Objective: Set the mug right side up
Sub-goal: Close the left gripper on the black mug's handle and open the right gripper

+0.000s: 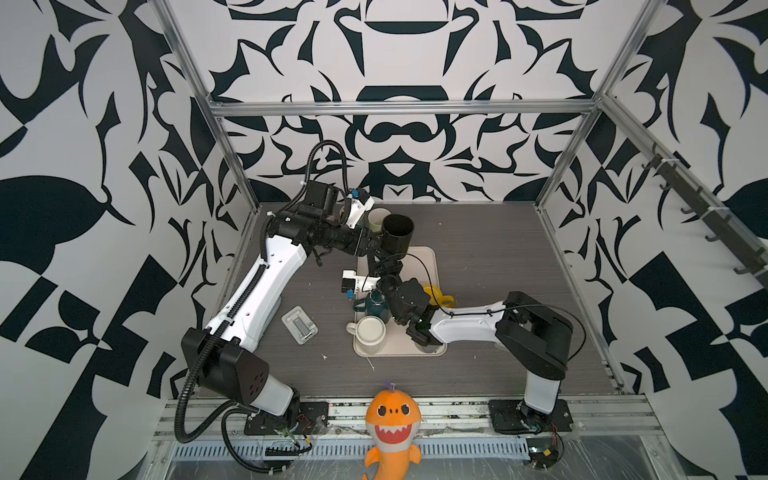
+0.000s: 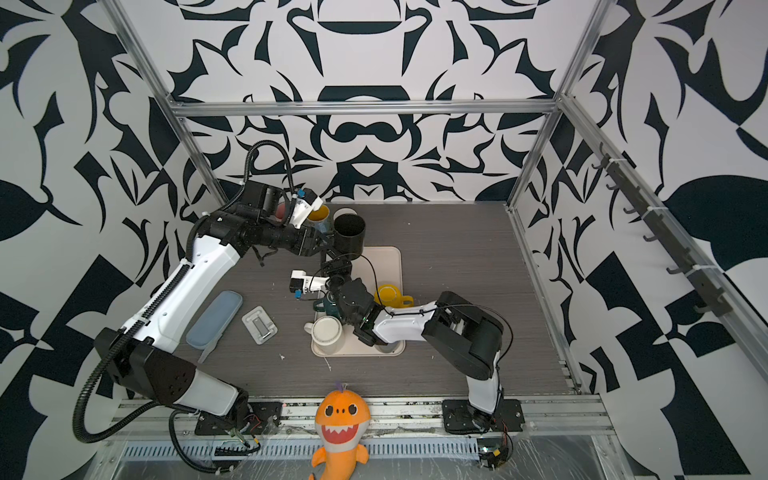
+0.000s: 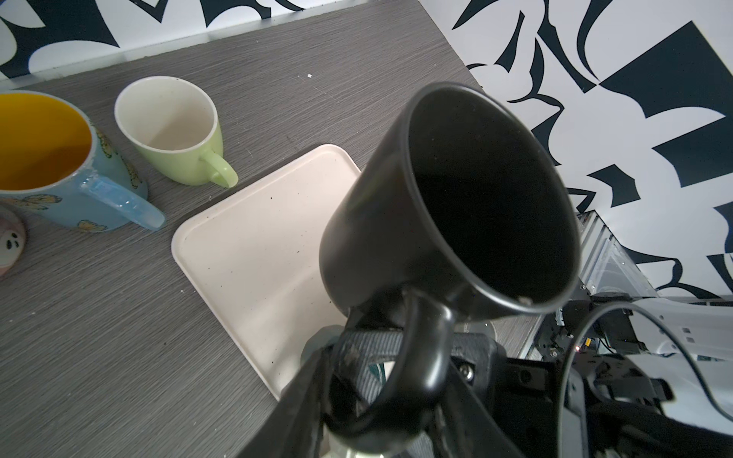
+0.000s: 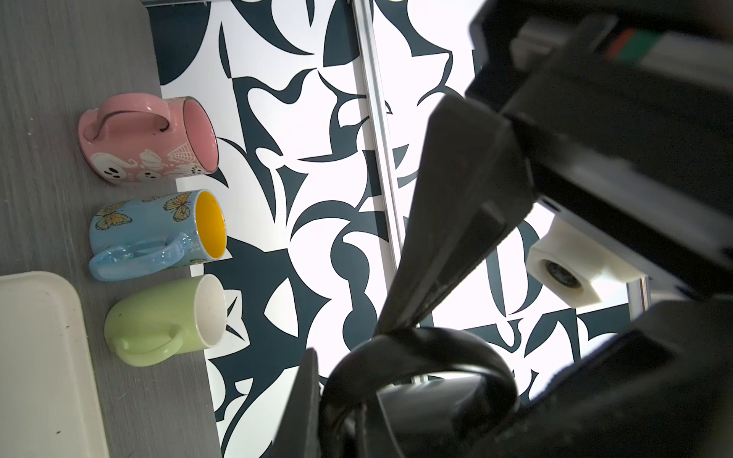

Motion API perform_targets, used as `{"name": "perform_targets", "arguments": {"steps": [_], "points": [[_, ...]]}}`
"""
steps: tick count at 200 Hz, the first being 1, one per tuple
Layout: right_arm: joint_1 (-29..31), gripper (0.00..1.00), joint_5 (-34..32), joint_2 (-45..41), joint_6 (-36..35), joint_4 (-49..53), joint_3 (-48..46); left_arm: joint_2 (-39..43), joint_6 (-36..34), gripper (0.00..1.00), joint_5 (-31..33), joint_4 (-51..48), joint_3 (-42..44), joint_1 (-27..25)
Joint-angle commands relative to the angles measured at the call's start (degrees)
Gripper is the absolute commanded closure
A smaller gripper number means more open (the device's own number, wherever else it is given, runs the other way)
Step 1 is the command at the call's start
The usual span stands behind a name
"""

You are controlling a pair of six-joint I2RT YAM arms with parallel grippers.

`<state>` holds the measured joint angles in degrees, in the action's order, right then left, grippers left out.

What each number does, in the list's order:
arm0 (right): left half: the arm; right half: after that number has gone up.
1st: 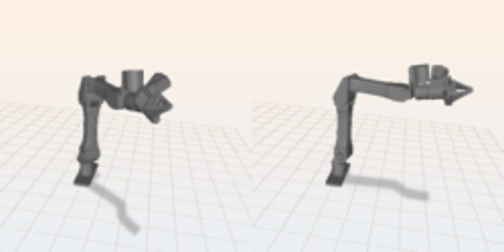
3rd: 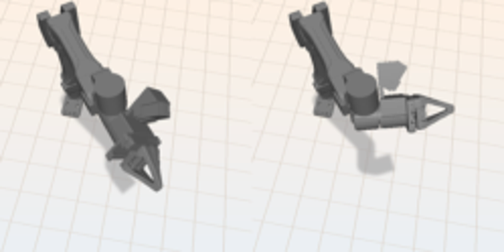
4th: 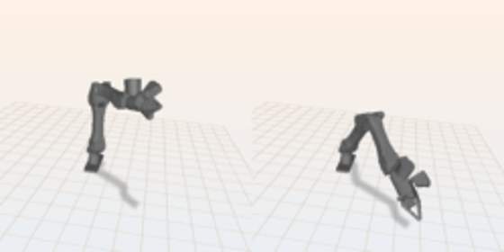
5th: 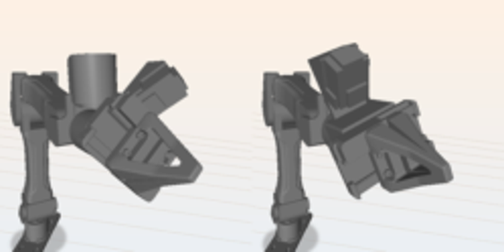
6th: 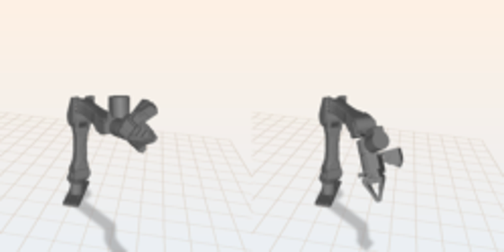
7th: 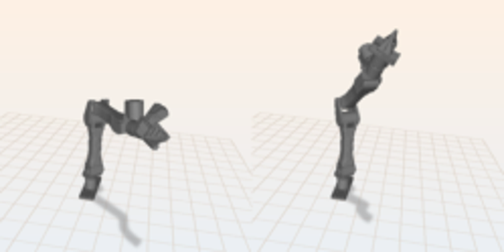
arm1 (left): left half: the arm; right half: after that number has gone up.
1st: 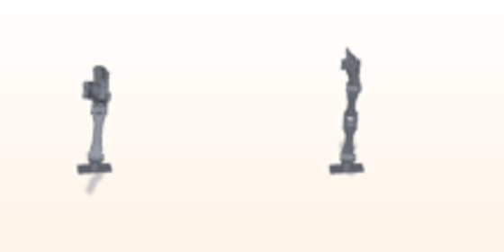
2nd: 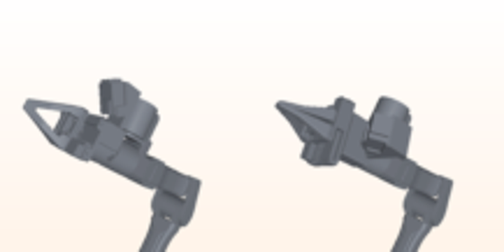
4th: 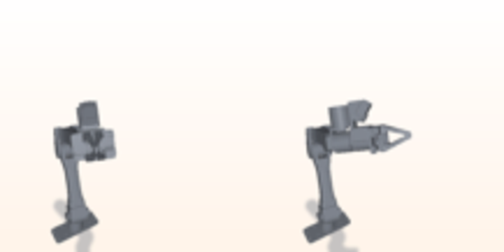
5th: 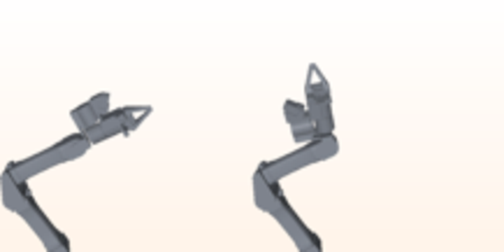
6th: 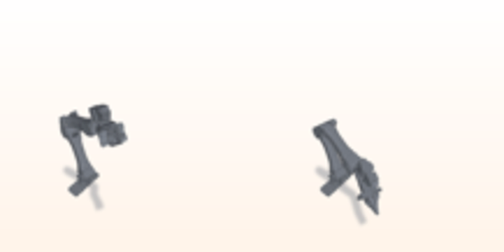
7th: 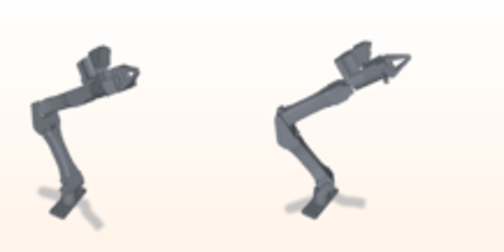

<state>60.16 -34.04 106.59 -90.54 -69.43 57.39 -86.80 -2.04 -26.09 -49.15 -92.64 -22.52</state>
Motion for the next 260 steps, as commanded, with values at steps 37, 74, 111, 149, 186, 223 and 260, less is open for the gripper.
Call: {"name": "perform_targets", "arguments": {"steps": [37,74,111,149,186,223,260], "points": [[0.75,1.0,3.98,-2.48,-1.76,-4.78,2.19,-0.87,-1.1,0.51,-0.7,-3.63,-1.4,-0.42],[0.72,1.0,4.09,-2.72,-1.51,-4.48,1.97,-0.73,-1.29,0.56,-1.06,-3.62,-1.14,-0.42],[0.83,1.0,4.25,-2.52,-1.75,-4.56,2.29,-0.85,-1.37,0.66,-1.59,-3.76,-0.79,-0.58],[0.79,1.0,4.55,-2.14,-1.76,-4.51,2.59,-1.17,-1.46,0.82,-1.91,-3.94,-0.7,-0.87],[0.83,1.0,4.17,-0.97,-2.22,-6.5,3.32,-1.54,-1.18,1.0,-2.24,-3.61,-0.64,-1.08],[0.85,0.98,2.27,2.33,-5.29,-11.78,5.11,-0.31,1.87,1.0,0.28,1.28,1.14,-1.11],[0.94,0.72,-0.58,3.11,-4.8,-12.4,5.68,1.68,3.67,1.0,3.25,6.46,2.8,-1.05]]}}
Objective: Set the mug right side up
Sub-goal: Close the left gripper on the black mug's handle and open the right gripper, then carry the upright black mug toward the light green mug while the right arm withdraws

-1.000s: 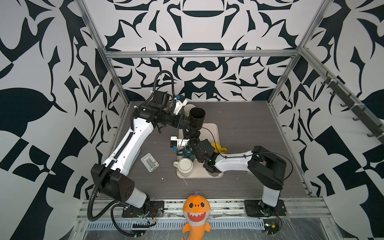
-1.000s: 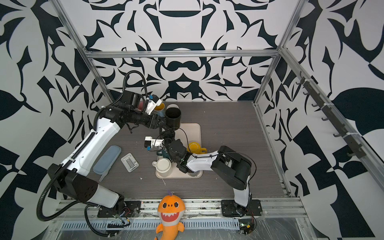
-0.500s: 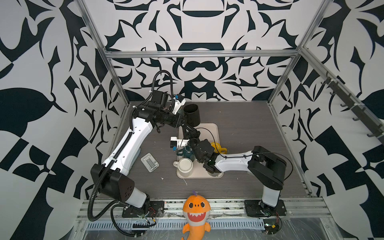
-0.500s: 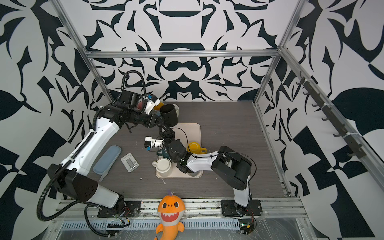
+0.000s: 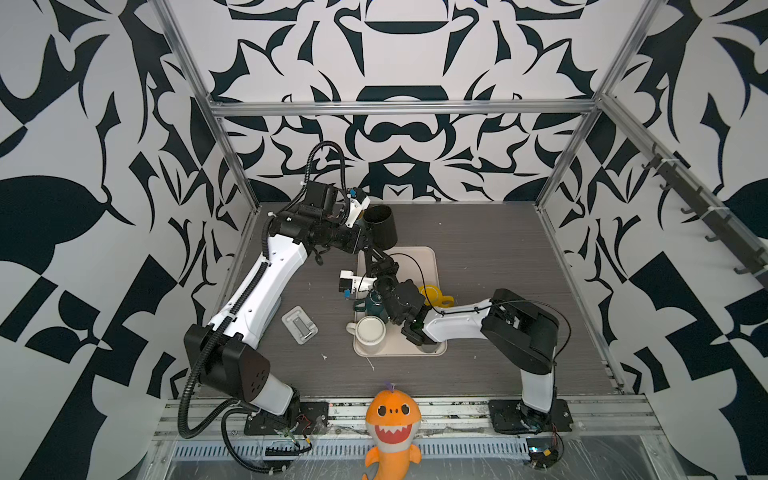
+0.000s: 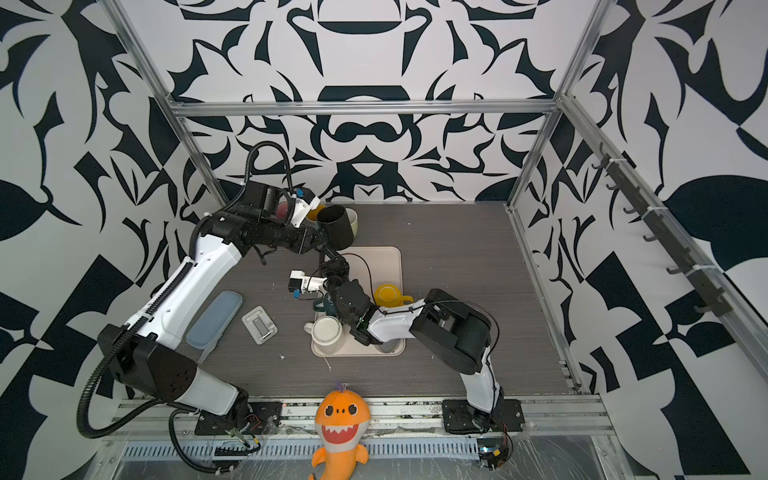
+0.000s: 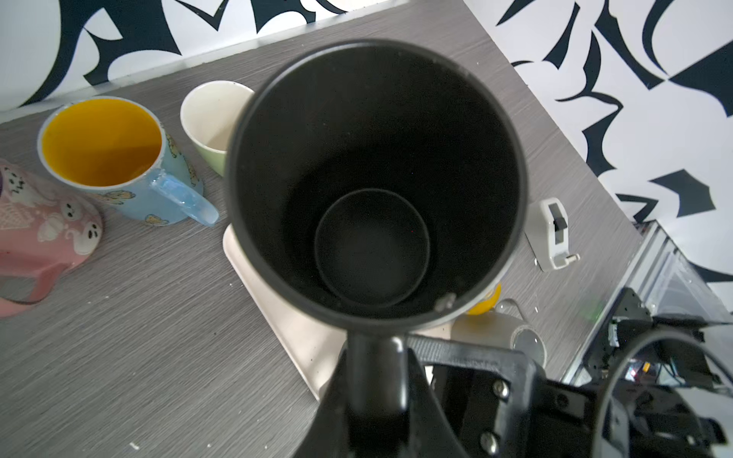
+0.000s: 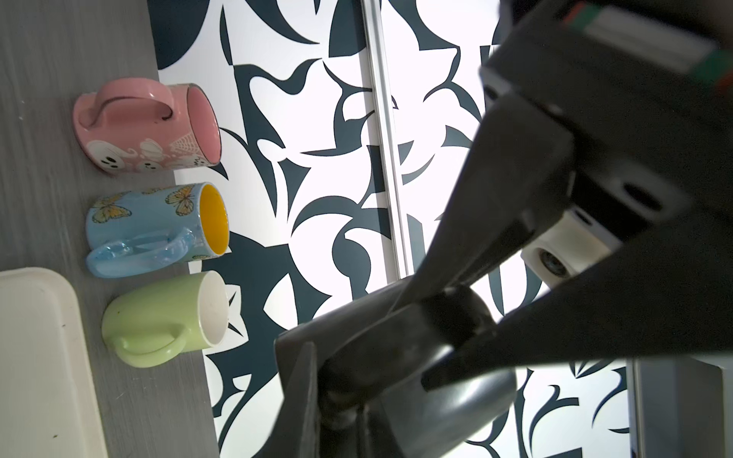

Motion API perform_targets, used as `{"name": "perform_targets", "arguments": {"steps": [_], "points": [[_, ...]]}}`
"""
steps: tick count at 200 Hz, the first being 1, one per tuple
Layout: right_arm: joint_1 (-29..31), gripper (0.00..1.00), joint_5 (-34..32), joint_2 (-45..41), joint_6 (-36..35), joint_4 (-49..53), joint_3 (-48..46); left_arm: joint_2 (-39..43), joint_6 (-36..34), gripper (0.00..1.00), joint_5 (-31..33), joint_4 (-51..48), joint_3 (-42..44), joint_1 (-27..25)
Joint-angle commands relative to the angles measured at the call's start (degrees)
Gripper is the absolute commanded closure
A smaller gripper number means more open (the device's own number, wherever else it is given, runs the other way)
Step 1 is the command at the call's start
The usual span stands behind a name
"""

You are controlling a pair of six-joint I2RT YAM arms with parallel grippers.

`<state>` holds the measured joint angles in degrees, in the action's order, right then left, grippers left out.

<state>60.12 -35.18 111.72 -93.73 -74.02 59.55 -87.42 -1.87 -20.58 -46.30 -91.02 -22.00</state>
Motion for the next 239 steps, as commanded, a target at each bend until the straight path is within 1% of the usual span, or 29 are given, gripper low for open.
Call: {"name": "perform_targets", "arguments": {"steps": [1,35,54,71,81,93,104,122,135,147,156,170,183,189,217,221,239], "points": [[0.97,0.72,0.56,-2.08,-1.62,-7.76,3.49,2.32,3.52,1.0,-2.13,3.69,1.19,-1.52],[1.12,0.5,-1.43,-3.11,-0.75,-7.81,2.51,3.43,3.54,1.0,1.33,6.6,1.55,-1.48],[1.25,0.42,-3.52,-4.23,0.91,-7.81,2.16,3.66,3.84,1.0,2.78,8.41,1.49,-1.51],[1.49,0.36,-5.98,-5.81,3.76,-7.51,1.72,3.57,4.62,1.0,4.34,9.99,0.87,-1.48],[1.66,0.33,-7.95,-7.29,6.07,-5.21,1.56,3.43,5.15,1.0,4.98,11.0,0.59,-1.47],[1.83,0.31,-10.33,-9.7,10.87,-0.83,1.02,3.48,5.97,1.0,5.39,12.35,0.31,-1.47],[1.93,0.3,-11.97,-12.62,16.83,4.37,-0.22,3.5,6.39,1.0,6.11,13.46,0.16,-1.51],[1.92,0.29,-13.48,-18.46,27.49,16.37,-2.03,3.6,6.79,1.0,7.52,14.53,-0.2,-1.47],[1.78,0.25,-13.39,-23.43,37.88,27.87,-2.11,3.54,7.0,1.0,8.16,15.34,-0.21,-1.51],[1.05,0.25,-11.98,-27.83,50.22,40.08,-1.22,3.57,7.85,1.0,8.37,16.29,-0.17,-1.59],[-0.14,0.25,-10.01,-30.73,59.21,49.49,0.03,3.48,8.73,1.0,8.54,17.24,0.18,-1.7],[-3.31,0.24,-4.58,-34.65,73.51,63.67,2.48,3.33,9.63,1.0,9.66,18.93,1.01,-2.34],[-7.43,0.25,3.23,-37.19,84.21,73.35,4.22,3.2,9.86,1.0,11.5,21.17,2.15,-3.56],[-9.31,0.25,5.84,-38.13,87.95,76.92,4.74,3.15,9.87,1.0,12.32,22.34,2.68,-4.27],[-19.8,0.24,23.26,-39.14,103.76,90.97,10.06,0.77,10.22,1.0,15.62,26.71,3.27,-8.78],[-21.34,0.24,27.23,-38.98,105.57,92.61,10.76,0.03,10.08,1.0,16.38,26.77,2.83,-9.42],[-26.83,0.26,38.3,-38.52,112.03,96.7,12.49,-3.72,9.94,1.0,20.58,25.98,0.27,-11.92]]}}
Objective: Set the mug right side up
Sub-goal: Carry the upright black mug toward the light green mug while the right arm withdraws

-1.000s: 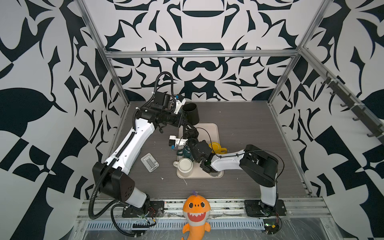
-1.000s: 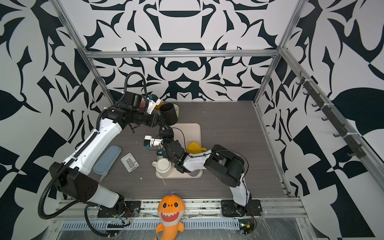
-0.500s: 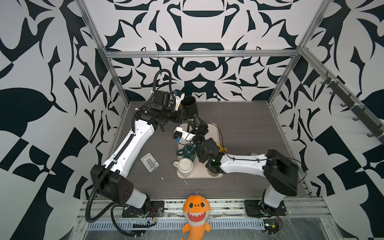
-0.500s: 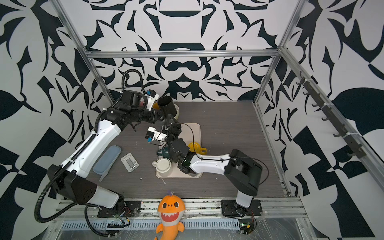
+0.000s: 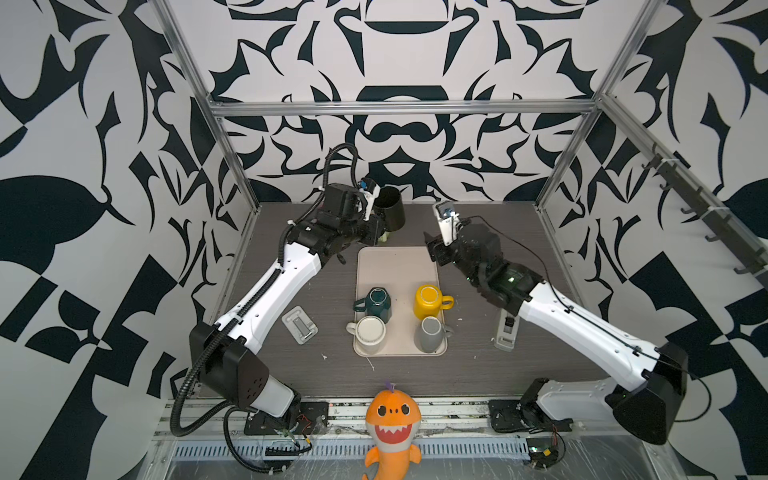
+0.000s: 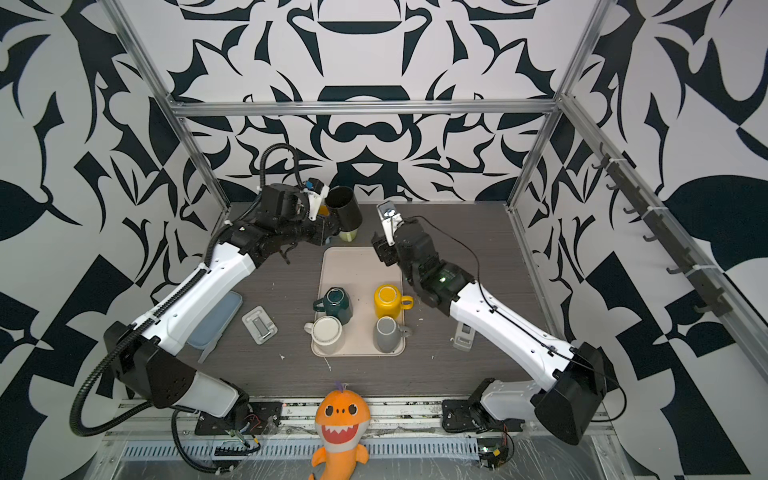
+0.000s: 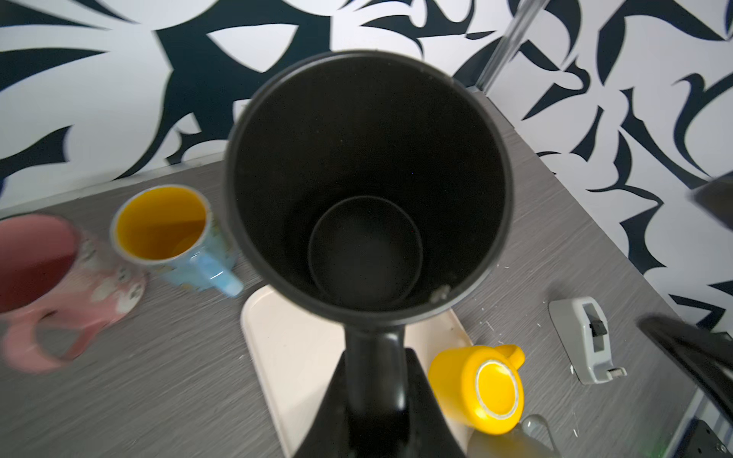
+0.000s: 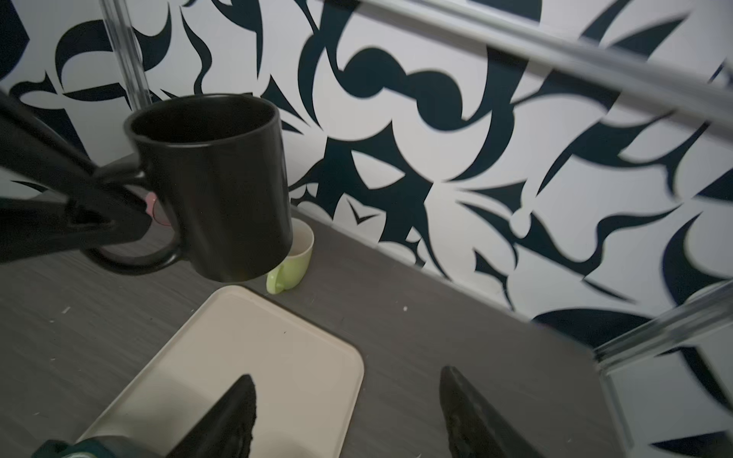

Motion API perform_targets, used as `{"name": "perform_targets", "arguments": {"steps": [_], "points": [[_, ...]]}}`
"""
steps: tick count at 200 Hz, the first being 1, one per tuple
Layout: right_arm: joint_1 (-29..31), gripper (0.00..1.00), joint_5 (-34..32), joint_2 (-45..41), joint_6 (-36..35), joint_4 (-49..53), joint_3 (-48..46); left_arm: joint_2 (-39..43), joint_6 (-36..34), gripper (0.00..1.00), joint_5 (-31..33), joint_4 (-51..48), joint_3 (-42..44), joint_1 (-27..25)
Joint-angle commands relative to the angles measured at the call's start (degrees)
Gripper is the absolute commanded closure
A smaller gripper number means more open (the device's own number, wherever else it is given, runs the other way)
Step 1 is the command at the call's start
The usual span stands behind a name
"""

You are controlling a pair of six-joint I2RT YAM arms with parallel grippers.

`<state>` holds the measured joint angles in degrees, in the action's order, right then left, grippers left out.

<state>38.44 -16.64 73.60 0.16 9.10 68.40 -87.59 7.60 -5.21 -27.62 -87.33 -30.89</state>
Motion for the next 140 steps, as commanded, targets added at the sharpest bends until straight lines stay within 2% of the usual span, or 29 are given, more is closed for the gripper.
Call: {"name": "perform_targets", "arguments": {"steps": [1,16,60,140], "points": [[-5.4,0.26,20.31,-0.39,18.34,13.66,3.74,-3.81,0.49,1.0,5.43,7.17,-3.53,-3.16],[-8.03,0.26,27.35,-0.43,21.42,14.05,3.83,-6.9,1.46,1.0,9.15,6.85,-5.53,-4.65],[-15.46,0.27,41.27,0.34,30.52,15.17,3.25,-16.67,4.04,1.0,18.95,7.54,-11.88,-8.57],[-19.88,0.26,42.71,-4.58,34.21,11.41,-3.56,-30.56,8.89,1.0,23.84,14.03,-19.73,-9.09]]}}
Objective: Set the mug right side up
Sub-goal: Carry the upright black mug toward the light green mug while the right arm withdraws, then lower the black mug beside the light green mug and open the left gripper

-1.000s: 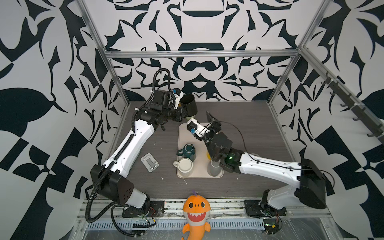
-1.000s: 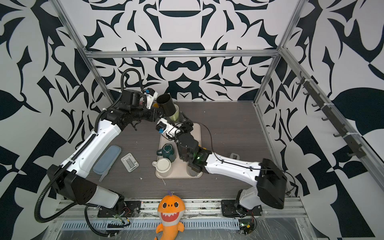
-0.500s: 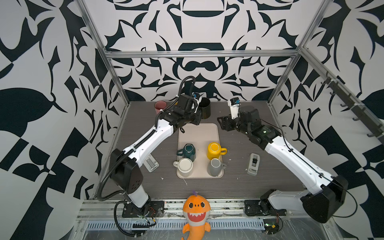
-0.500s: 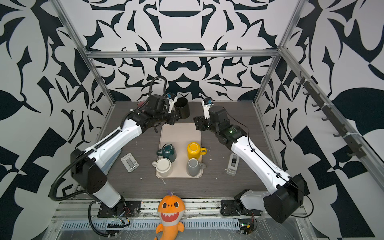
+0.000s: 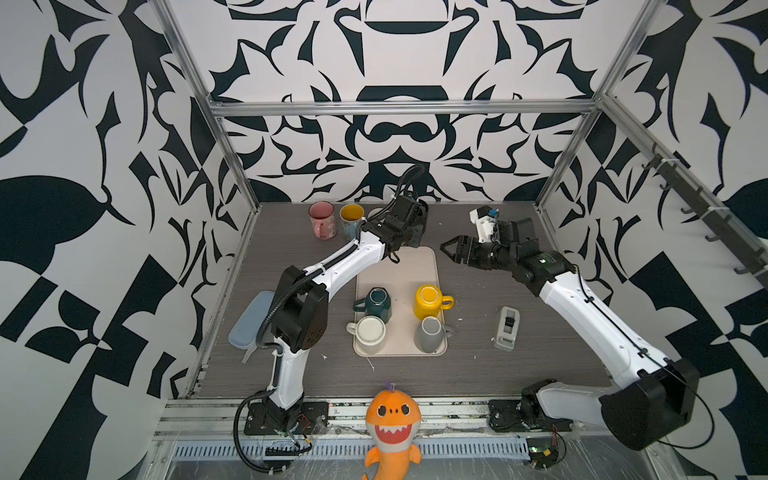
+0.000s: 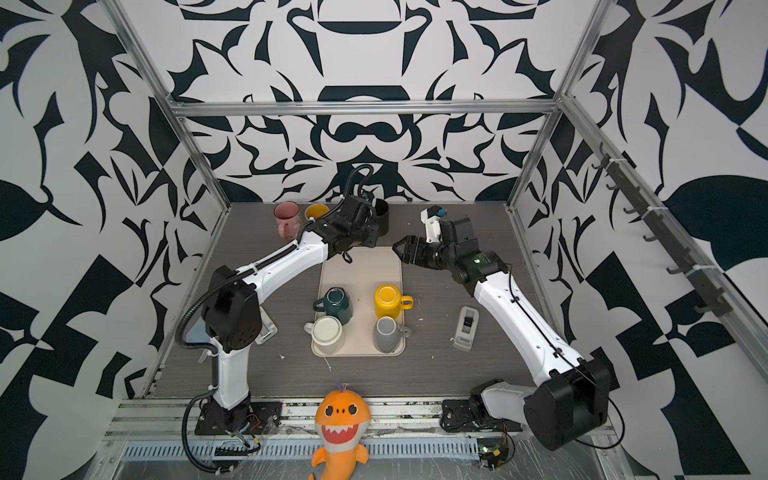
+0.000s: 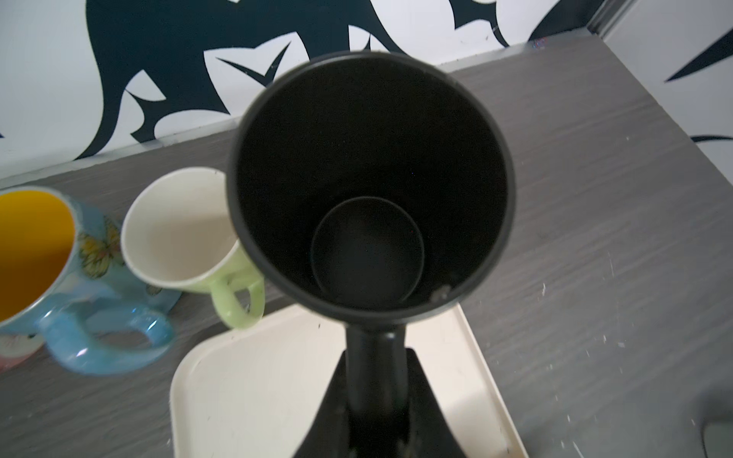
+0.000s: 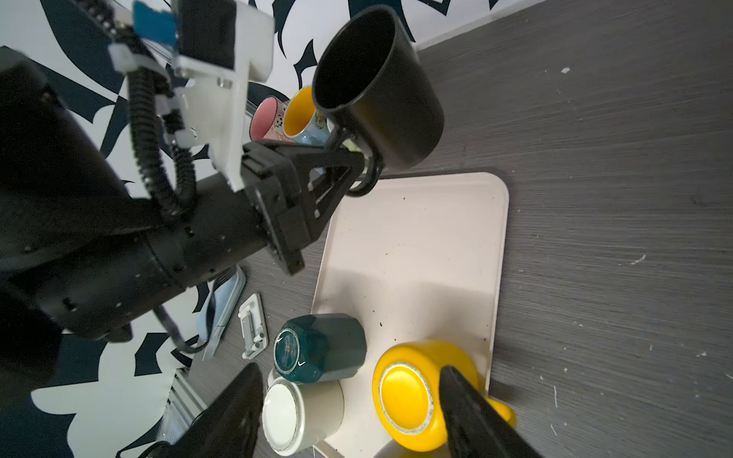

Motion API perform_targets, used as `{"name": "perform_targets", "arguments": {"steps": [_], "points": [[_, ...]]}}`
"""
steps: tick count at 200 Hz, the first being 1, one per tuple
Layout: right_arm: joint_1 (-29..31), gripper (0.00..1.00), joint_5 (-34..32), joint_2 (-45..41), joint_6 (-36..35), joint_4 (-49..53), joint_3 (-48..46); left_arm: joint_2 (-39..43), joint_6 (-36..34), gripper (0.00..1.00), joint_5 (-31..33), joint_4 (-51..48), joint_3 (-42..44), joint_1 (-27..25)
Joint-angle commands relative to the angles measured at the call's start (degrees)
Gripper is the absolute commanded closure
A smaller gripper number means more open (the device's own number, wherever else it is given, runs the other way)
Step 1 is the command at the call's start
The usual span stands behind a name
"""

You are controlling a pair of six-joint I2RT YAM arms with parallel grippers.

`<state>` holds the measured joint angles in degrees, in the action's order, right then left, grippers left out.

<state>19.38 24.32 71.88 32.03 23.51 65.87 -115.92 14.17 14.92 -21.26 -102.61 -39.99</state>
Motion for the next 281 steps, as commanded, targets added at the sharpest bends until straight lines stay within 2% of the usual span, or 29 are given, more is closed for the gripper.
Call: {"name": "perform_targets", "arguments": {"steps": [1,71,116,201,281], "points": [[-0.87,0.26,1.72,-2.91,2.38,-3.05,-1.1,-2.35,2.33,1.0,3.8,7.74,-4.54,0.0],[-2.76,0.26,3.16,-4.46,5.12,-6.75,-4.64,-9.53,4.92,1.0,6.7,10.41,-7.6,0.8],[-3.72,0.26,3.88,-4.55,6.02,-7.76,-5.92,-11.52,8.57,1.0,3.1,13.77,-5.96,2.67],[-4.27,0.25,4.34,-4.47,6.73,-8.66,-6.72,-15.25,7.98,1.0,0.92,16.51,-6.18,3.25],[-4.44,0.25,4.7,-3.94,6.85,-9.05,-7.16,-17.75,7.36,1.0,2.84,17.48,-6.25,3.27]]}}
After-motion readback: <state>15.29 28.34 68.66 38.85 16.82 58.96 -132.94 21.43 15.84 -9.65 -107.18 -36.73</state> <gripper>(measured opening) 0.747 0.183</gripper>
